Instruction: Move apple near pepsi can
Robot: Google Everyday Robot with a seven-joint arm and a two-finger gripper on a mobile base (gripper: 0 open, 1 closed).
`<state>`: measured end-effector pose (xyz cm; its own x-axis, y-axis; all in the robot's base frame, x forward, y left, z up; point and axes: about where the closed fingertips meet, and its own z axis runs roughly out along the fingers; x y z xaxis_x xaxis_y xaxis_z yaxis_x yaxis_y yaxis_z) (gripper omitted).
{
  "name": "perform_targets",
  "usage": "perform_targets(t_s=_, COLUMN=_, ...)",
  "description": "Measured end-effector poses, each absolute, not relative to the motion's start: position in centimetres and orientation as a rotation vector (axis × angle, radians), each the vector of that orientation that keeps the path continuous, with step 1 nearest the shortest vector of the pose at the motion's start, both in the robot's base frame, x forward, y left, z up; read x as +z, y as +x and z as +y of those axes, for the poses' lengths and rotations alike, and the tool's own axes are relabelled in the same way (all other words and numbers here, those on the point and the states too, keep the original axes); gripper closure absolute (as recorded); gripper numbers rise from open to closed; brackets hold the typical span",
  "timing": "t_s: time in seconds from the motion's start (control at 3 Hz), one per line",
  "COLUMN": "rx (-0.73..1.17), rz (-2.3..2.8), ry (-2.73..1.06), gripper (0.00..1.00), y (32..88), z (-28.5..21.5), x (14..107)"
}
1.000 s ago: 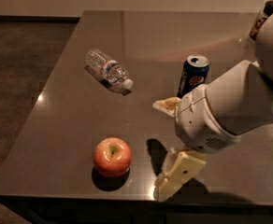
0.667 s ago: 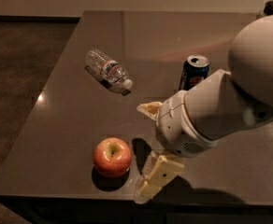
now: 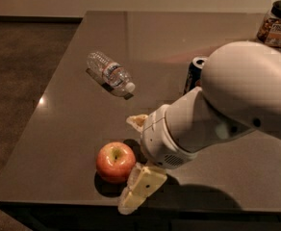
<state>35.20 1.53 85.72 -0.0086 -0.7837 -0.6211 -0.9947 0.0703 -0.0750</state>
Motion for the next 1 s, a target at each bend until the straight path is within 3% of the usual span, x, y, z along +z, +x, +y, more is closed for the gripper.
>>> perform_targets(t_s=0.33, rx=0.541, rz=1.861, ry=-1.756, gripper=0.18, y=35.5, z=2.0, x=84.7)
perform_targets(t_s=0.67, rx=0.563, rz=1.862, ry=-1.725, gripper=0.49, y=35.7, z=2.0, x=85.2)
perform_targets(t_s=1.0, rx=0.572, rz=1.864, ry=-1.696, gripper=0.72, y=36.0, z=1.7, x=85.9)
